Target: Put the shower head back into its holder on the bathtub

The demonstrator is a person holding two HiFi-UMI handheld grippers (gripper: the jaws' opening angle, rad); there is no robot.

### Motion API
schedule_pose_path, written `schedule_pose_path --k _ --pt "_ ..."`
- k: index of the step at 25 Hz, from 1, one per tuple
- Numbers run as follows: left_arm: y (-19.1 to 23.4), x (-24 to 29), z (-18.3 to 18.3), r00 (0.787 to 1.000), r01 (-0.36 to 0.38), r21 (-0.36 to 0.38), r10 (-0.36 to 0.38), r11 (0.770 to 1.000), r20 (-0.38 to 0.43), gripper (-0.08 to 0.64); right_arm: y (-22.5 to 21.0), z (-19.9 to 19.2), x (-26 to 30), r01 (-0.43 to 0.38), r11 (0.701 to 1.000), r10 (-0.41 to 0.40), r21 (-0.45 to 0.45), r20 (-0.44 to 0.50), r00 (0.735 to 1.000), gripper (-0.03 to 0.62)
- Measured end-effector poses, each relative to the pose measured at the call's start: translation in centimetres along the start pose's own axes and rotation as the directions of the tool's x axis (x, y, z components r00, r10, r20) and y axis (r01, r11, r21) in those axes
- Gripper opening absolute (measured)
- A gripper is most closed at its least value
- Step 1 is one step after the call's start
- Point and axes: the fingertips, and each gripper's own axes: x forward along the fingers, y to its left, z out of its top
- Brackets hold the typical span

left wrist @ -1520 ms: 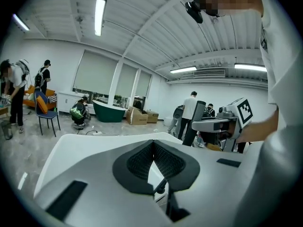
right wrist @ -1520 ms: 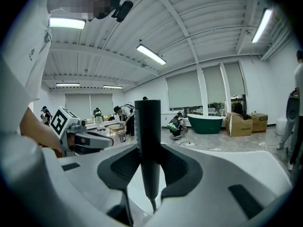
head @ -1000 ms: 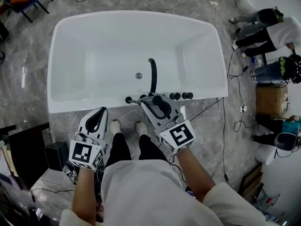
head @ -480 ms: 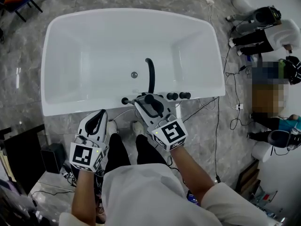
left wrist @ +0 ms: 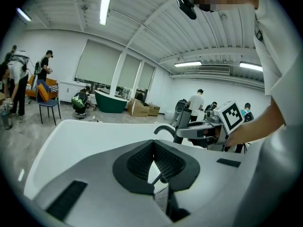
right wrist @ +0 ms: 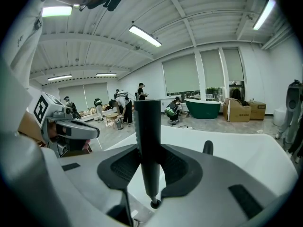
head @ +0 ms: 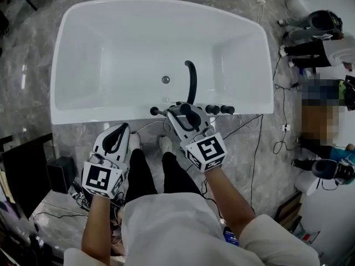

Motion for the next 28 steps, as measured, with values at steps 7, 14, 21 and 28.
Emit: schedule_pose_path --k 7,14,21,28 --pt "0.7 0.9 -1.3 1.000 0.008 -0.016 -0.008 1.000 -0.016 0.011 -0.1 -2.2 2.1 0.012 1.000 -0.011 0.028 -0.032 0.999 0.143" --pt "1.2 2.2 -2.4 0.999 0.017 -0.028 -0.017 0.999 -0.030 0.011 -0.2 -4.9 3.9 0.014 0.999 -0.011 0.051 -0.068 0.998 0.143" --pt "2.0 2.6 -3.9 0.999 0.010 -0.046 -0.012 0.999 -0.043 0.011 -0.8 -7.6 5.3 0.037 0.998 -0.031 0.056 -0.107 0.994 0.143" --pt "2.7 3.2 -4.7 0.999 0.004 -0.063 -0.006 0.998 -0.041 0.011 -1.2 -10.2 6.8 0.054 0.996 -0.043 0.072 -0.139 0.989 0.143"
